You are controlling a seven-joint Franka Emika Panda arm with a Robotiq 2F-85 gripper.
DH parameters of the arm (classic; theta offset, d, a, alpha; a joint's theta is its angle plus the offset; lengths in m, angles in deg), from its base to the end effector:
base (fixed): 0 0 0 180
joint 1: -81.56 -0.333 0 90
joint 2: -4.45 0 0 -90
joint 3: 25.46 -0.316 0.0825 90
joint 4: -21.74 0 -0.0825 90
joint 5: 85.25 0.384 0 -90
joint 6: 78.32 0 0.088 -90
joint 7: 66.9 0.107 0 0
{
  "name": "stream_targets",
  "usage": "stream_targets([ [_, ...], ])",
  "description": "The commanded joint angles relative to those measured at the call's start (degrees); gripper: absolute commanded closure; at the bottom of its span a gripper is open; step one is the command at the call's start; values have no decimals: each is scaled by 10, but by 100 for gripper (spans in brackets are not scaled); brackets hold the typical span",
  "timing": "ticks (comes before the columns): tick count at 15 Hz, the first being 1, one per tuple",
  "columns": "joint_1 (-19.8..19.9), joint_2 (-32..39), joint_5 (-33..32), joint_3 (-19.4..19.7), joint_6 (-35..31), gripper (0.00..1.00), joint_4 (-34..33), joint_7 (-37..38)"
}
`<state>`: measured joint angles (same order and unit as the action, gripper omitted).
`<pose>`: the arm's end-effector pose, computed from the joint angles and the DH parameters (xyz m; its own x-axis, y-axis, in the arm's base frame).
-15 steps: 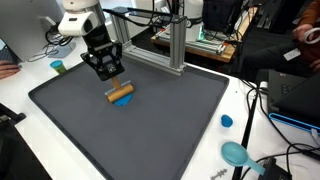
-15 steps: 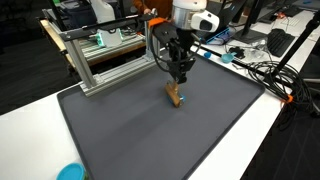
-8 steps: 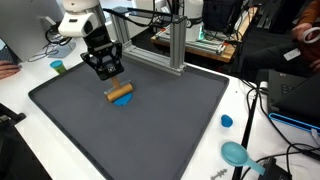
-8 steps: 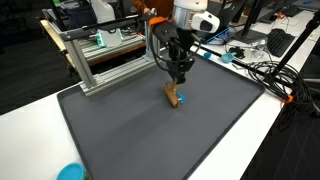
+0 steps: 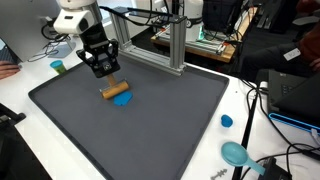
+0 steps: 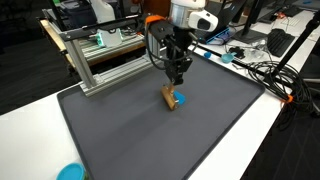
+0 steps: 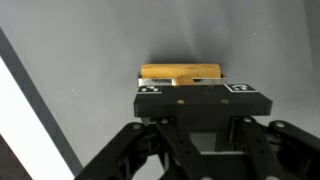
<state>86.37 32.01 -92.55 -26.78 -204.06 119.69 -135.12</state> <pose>0.6668 -0.0467 0.3127 0.3612 0.9285 -0.0858 0.9325 -0.3594 0.0354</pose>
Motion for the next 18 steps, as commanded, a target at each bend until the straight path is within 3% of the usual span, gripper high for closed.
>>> stream_targets([
  [1,7,-58,-14,6,-21,78,22,5],
  [4,33,-95,53,-16,-14,78,24,-46],
  [8,49,-128,143,-21,73,78,3,-102],
  [11,30,-173,106,6,178,78,16,-36],
  [15,27,-226,137,3,273,78,35,-73],
  [16,25,-185,121,11,246,53,8,-55],
  [18,19,-205,123,11,269,53,16,-59],
])
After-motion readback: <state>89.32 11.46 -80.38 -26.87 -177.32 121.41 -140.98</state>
